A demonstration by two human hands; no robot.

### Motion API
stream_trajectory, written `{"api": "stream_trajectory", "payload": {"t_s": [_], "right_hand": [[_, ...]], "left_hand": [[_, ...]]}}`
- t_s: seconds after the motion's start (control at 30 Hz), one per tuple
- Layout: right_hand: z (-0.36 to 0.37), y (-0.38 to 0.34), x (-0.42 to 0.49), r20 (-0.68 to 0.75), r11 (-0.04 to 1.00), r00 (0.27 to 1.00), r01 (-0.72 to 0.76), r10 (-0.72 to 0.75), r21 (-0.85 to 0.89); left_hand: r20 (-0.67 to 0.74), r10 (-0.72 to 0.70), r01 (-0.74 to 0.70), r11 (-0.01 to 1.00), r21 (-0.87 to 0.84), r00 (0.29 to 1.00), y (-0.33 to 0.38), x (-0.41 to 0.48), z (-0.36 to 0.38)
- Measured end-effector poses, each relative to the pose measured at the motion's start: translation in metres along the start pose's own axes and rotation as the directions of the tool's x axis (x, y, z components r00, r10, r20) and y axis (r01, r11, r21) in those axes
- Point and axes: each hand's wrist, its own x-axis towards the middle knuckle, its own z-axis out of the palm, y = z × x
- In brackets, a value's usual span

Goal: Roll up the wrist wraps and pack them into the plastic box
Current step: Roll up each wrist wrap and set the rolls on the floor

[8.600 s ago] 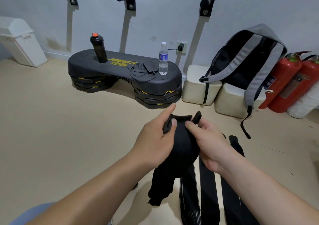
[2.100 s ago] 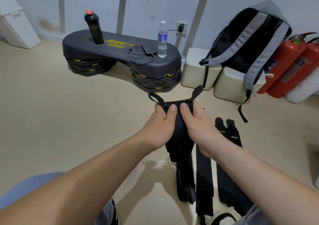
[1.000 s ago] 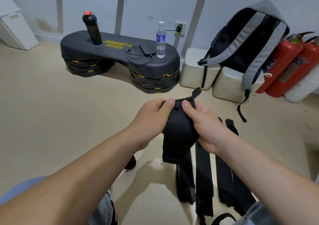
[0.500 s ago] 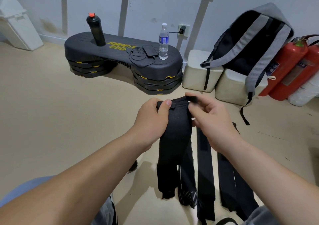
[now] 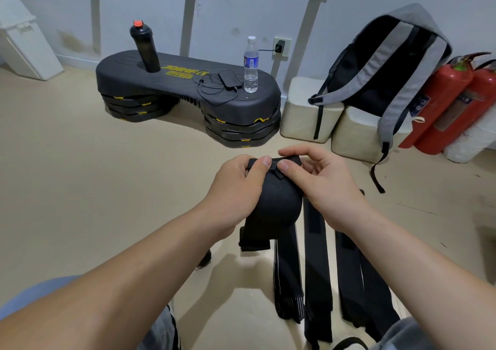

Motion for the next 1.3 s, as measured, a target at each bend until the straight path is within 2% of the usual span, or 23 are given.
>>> {"api": "stream_trajectory", "payload": {"t_s": [0.27,0.5,0.7,0.83,1.03,1.17,1.3], "right_hand": [[-0.001,-0.003,0.001,0.026,0.997,1.0,0.012,-0.01,-0.075],[0.007,0.009,0.002,-0.128,0.995,0.987,-0.101,0.098,-0.019],[0.011,0.018,0.0,-0.218,0.988,0.971,-0.124,0.1,-0.096],[0.017,0.02,-0.002,-0.224,0.987,0.967,-0.14,0.119,-0.079],[0.016,0.015,-0.003,-0.112,0.976,0.981,-0.17,0.155,-0.135],[0.009,0.014,-0.003,0.039,0.956,0.976,-0.2,0.213,-0.213],[0.004,0.011,-0.004,0.077,0.968,0.98,-0.166,0.183,-0.186]], "left_hand": [[0.036,-0.024,0.025,0.999,-0.028,0.999,0.002,-0.004,0.0],[0.093,0.012,-0.006,0.998,-0.062,0.996,0.003,-0.007,0.0],[0.142,0.018,-0.029,0.997,0.074,0.99,-0.005,-0.005,0.004],[0.12,0.046,-0.057,0.994,0.089,0.992,-0.006,-0.005,0.004],[0.086,0.085,-0.096,0.986,0.136,0.993,-0.005,-0.004,0.003],[0.111,0.089,-0.113,0.963,0.243,0.99,-0.004,-0.004,-0.001],[0.159,0.098,-0.145,0.937,0.319,0.982,-0.003,-0.006,-0.005]]}}
